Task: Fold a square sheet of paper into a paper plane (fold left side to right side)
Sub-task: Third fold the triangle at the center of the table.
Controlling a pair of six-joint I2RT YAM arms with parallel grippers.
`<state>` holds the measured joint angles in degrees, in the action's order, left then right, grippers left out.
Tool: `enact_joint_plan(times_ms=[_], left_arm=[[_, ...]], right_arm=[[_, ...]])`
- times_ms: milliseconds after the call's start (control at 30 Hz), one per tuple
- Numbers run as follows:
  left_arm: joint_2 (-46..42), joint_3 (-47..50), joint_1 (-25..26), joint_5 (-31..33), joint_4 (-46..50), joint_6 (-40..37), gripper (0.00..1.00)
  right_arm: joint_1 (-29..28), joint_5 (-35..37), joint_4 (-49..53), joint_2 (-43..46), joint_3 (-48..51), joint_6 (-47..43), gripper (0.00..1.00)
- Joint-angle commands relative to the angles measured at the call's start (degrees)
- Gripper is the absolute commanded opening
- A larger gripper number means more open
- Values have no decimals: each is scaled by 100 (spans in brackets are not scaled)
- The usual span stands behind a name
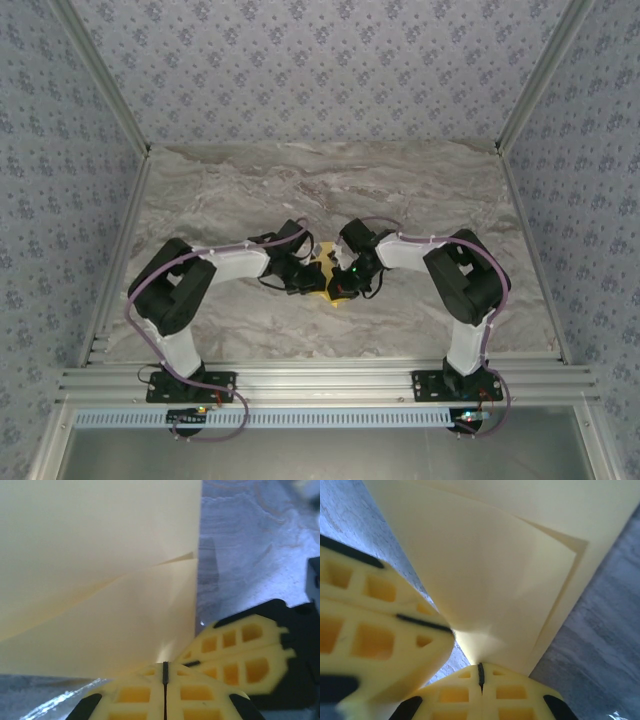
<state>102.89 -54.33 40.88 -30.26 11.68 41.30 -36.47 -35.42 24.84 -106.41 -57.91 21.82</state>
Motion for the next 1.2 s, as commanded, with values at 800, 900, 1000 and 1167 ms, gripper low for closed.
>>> enact_joint_plan(times_ms=[800,900,1000,1167], left_arm=[[293,7,-1568,961,862,-1242,4],[308,-145,-1789,970,966,-1364,4],[319,-287,-1908,948,1060,-1430,4],[52,-361,-1935,811,1104,-1409,5]], right_arm=[[12,1097,847,-288,341,-205,0],[15,1071,843,-260,375,-205,0],[4,1023,798,-227,389,-197,0],[-14,613,284,10,413,-126,0]])
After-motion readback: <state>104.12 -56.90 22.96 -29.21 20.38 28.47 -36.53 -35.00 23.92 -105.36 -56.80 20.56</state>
